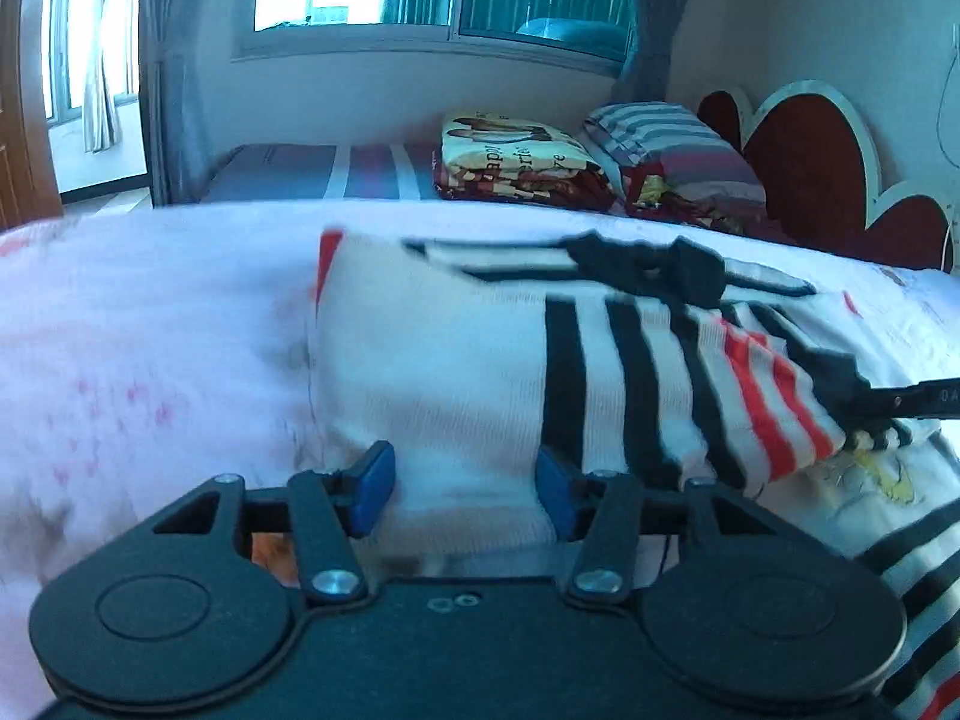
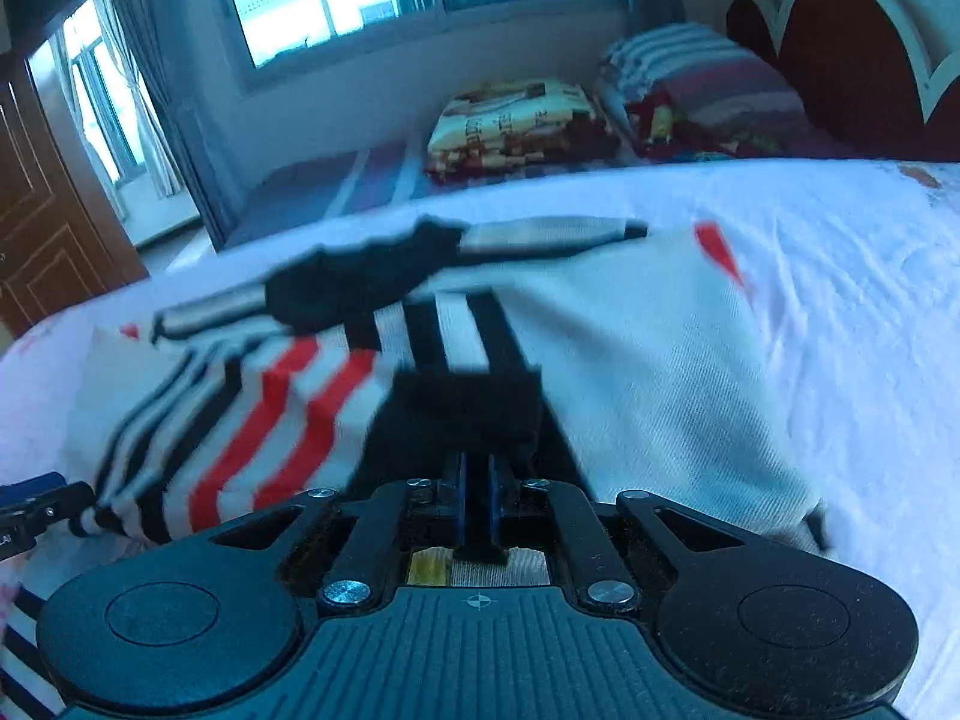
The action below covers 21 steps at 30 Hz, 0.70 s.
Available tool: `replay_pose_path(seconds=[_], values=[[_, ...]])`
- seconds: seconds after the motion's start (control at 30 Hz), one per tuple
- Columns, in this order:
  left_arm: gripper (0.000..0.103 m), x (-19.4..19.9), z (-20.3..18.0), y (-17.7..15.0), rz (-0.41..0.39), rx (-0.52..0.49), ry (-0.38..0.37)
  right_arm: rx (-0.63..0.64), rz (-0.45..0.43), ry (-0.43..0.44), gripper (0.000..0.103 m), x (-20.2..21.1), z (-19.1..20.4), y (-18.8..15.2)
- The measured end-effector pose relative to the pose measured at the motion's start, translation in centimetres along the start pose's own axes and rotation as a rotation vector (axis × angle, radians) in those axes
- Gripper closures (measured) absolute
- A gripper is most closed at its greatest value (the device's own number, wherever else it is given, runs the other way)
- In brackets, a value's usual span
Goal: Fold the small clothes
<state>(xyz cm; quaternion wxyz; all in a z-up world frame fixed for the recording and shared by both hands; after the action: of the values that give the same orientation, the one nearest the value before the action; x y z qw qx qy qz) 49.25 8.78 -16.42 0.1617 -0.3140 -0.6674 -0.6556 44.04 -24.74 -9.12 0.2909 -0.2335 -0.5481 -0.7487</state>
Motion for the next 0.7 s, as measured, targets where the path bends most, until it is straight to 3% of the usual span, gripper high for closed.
replay_pose_path(seconds=[0.07, 0.17, 0.27, 0.43, 0.5, 0.57, 0.67, 0.7], values=[[0.052, 0.1, 0.6, 1.9, -0.052, 0.027, -0.014, 0.004, -0.047, 0.008, 0.098, 0.4, -0.2, 1.4], [0.052, -2.1, 0.6, 4.6, -0.056, 0.008, 0.002, 0.022, -0.024, 0.017, 0.098, -1.9, 0.4, 3.0], [0.052, -5.2, 0.4, 6.3, -0.019, -0.031, 0.008, 0.056, -0.005, 0.044, 0.098, -4.0, 2.0, 4.0], [0.048, -10.3, 2.8, 6.0, 0.053, 0.006, 0.017, 0.111, 0.042, 0.073, 0.098, -7.5, 3.7, 3.7], [0.045, -10.5, 3.6, 6.1, 0.037, 0.023, -0.002, 0.068, 0.050, 0.054, 0.098, -9.4, 2.4, 3.4], [0.046, -10.5, 3.9, 6.2, 0.040, 0.039, -0.001, -0.003, 0.039, 0.091, 0.098, -9.5, 1.1, 3.5], [0.052, -8.9, 3.7, 6.4, 0.022, 0.036, 0.070, -0.003, -0.002, 0.061, 0.098, -7.7, 1.1, 4.1], [0.049, -7.8, 2.8, 6.5, -0.013, 0.042, 0.064, 0.005, -0.026, 0.081, 0.098, -7.1, 1.6, 4.4]])
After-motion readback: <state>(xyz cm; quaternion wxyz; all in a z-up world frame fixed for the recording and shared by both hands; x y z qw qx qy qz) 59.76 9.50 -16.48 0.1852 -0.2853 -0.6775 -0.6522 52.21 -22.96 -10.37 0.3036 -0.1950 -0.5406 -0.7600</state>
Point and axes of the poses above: each gripper's, at about its wrist camera, not at the fingertips, and x roughly against the way its jaws point, z to its left, y to its top, the point moved 5 cm from there along -x, roughly the way its jaws point, and after that the axes turned 1 degree about y, right-handed, at the moved point
